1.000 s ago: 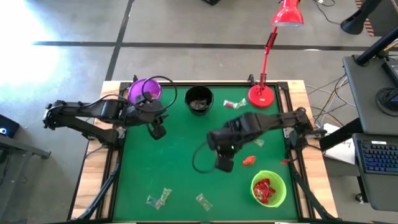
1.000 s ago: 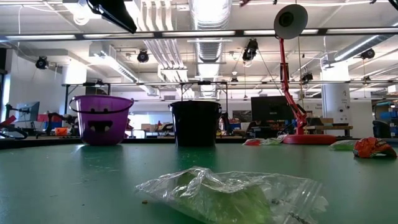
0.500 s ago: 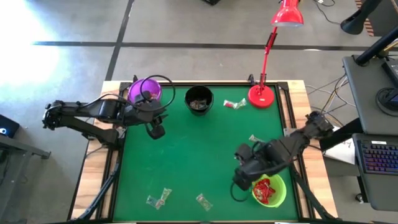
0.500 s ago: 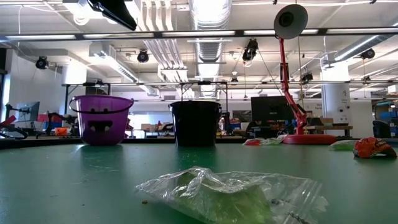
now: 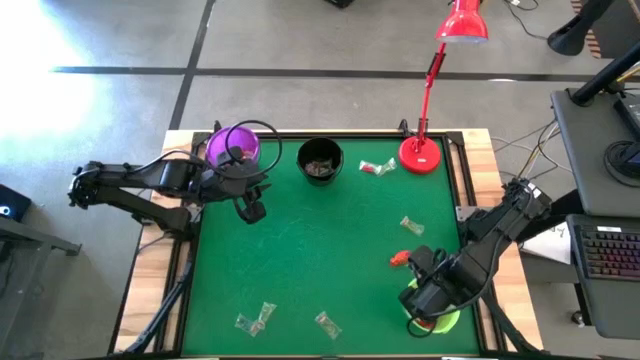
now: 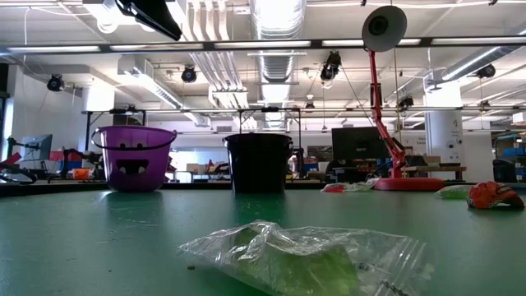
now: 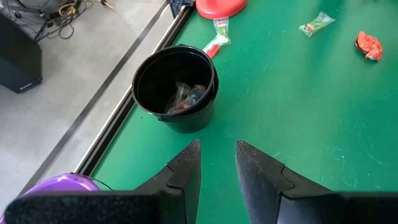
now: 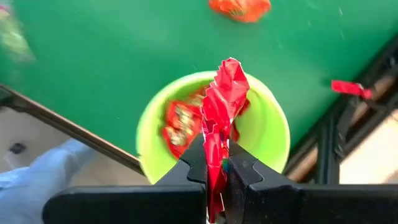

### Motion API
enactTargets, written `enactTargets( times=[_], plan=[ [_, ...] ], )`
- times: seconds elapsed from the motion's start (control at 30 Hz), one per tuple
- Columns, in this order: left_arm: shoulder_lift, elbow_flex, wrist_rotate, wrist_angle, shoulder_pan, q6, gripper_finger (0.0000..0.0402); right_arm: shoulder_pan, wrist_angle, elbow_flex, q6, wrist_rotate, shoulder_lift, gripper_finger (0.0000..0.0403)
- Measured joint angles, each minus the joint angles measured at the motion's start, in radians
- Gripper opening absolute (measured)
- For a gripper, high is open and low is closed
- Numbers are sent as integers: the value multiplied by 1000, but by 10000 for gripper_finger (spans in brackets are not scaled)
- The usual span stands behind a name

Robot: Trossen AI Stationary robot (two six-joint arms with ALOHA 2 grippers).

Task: Sort candy
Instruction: Put the red candy into the green bucket

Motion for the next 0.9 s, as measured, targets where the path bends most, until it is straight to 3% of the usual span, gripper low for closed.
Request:
enactTargets(
  times=[0.5,0.9],
  plan=[
    [1,-1,0,7,0,-8,84,75,185,-159,101,-8,-2,12],
    [1,-1,1,6,0,-8,84,80,224,-179,141,-2,-2,76]
  ],
)
